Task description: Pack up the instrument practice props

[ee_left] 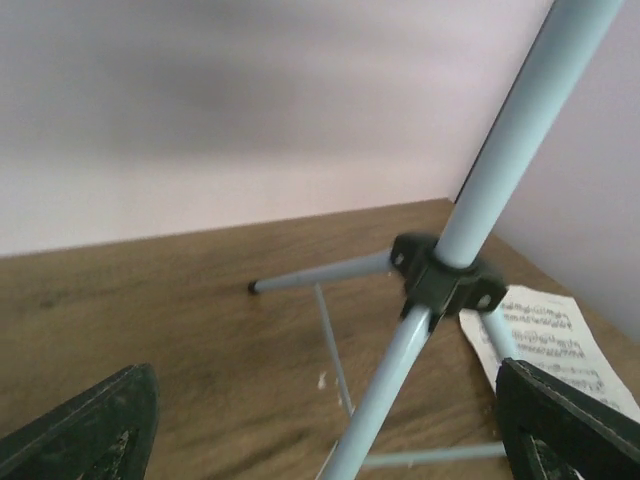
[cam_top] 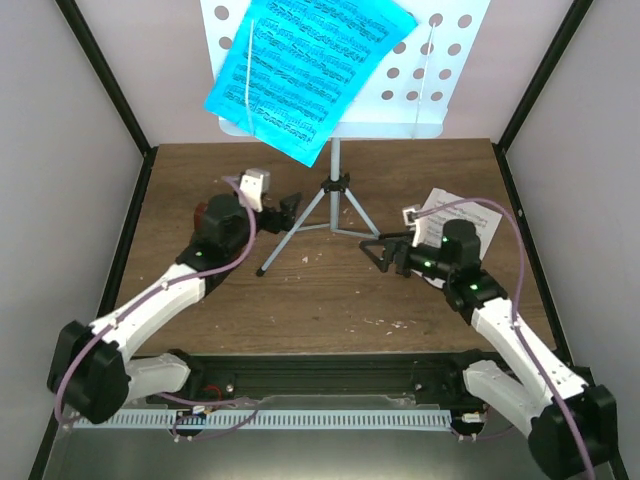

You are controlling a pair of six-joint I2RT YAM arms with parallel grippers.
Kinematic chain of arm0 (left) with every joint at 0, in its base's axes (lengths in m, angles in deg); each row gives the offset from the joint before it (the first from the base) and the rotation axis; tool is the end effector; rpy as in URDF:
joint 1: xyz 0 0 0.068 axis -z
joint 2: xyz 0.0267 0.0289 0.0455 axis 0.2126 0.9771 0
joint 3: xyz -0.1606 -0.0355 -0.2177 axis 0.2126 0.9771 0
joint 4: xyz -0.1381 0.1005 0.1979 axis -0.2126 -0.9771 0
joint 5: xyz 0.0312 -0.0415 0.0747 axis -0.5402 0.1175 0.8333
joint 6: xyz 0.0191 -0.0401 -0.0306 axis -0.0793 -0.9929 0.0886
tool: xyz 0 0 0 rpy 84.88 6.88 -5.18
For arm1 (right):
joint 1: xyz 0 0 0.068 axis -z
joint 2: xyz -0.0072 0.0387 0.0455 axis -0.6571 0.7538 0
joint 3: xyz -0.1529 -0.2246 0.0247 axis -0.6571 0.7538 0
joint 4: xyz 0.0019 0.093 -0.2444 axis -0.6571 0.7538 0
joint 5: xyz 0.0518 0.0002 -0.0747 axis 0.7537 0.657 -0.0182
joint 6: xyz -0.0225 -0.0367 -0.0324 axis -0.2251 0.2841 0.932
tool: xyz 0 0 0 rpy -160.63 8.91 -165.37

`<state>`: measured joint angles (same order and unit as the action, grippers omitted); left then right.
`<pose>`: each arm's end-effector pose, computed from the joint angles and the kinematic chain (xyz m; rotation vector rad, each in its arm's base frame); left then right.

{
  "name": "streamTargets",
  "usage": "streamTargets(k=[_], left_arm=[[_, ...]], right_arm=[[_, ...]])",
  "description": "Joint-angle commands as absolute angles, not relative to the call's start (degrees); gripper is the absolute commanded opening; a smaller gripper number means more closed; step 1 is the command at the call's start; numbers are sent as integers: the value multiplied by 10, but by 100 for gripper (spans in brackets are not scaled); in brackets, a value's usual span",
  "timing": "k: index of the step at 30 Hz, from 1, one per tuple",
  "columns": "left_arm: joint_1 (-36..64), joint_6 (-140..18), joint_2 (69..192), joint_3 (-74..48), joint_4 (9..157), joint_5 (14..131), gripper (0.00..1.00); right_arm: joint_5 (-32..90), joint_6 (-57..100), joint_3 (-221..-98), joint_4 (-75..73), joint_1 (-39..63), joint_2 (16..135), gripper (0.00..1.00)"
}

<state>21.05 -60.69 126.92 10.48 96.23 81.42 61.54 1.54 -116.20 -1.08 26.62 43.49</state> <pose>0.2453 -0.1608 0.3093 0.3304 1.7042 -0.5618 0.1829 0.0710 0.2695 -0.3080 1.9346 1.1389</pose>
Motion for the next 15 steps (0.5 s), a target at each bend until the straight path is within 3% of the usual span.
streamTargets(k=[1, 9, 15], left_arm=[[145, -670, 1194, 147, 907, 687, 93], [-14, -761, 1070, 140, 754, 531, 94], [-43, -783, 1024, 103, 696, 495, 94]], right_arm=[[555, -20, -1235, -77, 166, 467, 93], [495, -169, -1380, -154, 64, 571, 84], [416, -240, -1421, -234, 35, 623, 76]])
